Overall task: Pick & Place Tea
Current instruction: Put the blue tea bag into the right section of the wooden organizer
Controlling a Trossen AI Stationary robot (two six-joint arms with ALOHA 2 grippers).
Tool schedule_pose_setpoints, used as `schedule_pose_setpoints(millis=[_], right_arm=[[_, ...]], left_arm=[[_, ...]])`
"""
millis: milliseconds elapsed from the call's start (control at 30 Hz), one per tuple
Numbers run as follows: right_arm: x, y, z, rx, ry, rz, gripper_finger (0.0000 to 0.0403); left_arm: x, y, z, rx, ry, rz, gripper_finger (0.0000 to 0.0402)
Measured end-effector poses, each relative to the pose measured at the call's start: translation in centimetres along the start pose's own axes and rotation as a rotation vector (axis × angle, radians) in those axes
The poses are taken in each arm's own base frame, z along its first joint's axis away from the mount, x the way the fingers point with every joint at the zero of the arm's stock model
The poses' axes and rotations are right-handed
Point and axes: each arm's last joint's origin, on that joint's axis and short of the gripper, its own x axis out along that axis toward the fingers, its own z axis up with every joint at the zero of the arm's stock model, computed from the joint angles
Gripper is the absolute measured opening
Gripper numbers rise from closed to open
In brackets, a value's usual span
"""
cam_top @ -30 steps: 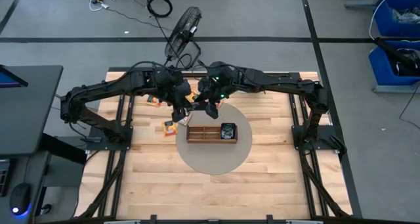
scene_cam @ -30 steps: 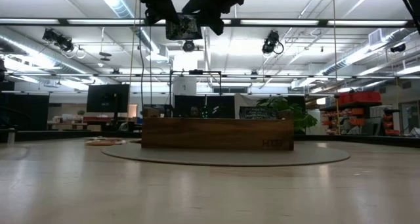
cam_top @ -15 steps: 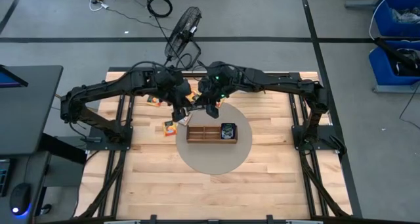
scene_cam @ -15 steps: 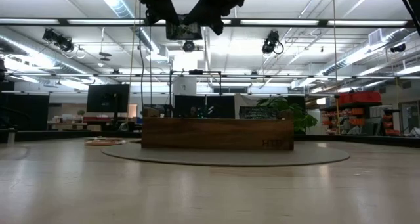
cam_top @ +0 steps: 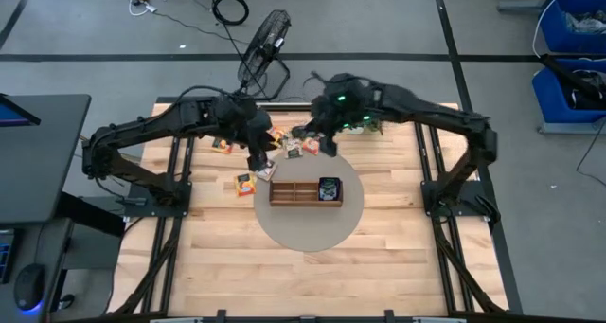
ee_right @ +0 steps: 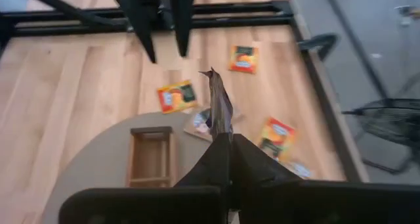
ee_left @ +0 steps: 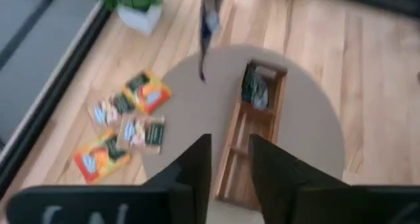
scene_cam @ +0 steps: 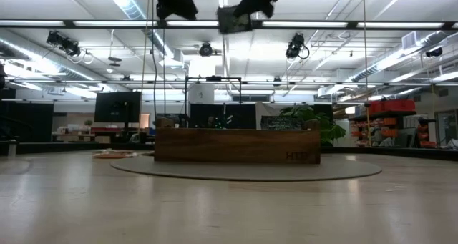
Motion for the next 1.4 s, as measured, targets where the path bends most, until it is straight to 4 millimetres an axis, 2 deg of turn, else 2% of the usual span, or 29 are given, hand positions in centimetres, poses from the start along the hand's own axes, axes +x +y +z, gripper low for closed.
schedule_pose_setpoints(millis=[167,300,400,500,667,767,933,1100,1400], right_arm=[[-6.6,-0.1,0.2,0.04,-0.104,-0.103,0.0001],[-11.5,0.2,-1.2,0.114,-0.222,-0.204,0.0001],[-13.9,0.8,-3.0,0.176,-0.365,-0.237,0.0],[-15.1,1.2,-4.5,0.244,-0.605,-0.218,0.0],[-14.6,1.7,-6.3,0.319,-0.999,-0.119,0.0],[-13.6,1.7,-6.9,0.346,-1.104,-0.079,0.0],[-12.3,1.6,-6.9,0.364,-1.1,-0.051,0.0],[-12.1,1.8,-6.5,0.37,-1.13,-0.002,0.0],[-10.5,2.8,-6.3,0.387,-1.084,0.015,0.0]], left_arm=[[-2.1,0.0,1.8,-0.017,-0.255,0.056,0.0138],[-3.8,-0.1,3.8,-0.033,-0.509,0.073,0.015],[-4.5,-0.2,5.2,-0.055,-0.67,0.052,0.0155],[-4.3,-0.4,6.6,-0.078,-0.82,0.023,0.0158],[-2.5,-0.4,8.3,-0.151,-0.966,-0.033,0.0165],[-1.3,-0.5,9.1,-0.2,-1.044,-0.1,0.0172],[0.6,-0.7,9.8,-0.233,-1.101,-0.257,0.0185],[2.6,-0.7,9.8,-0.274,-1.051,-0.285,0.0195],[2.7,-0.8,9.9,-0.276,-1.083,-0.276,0.0199]])
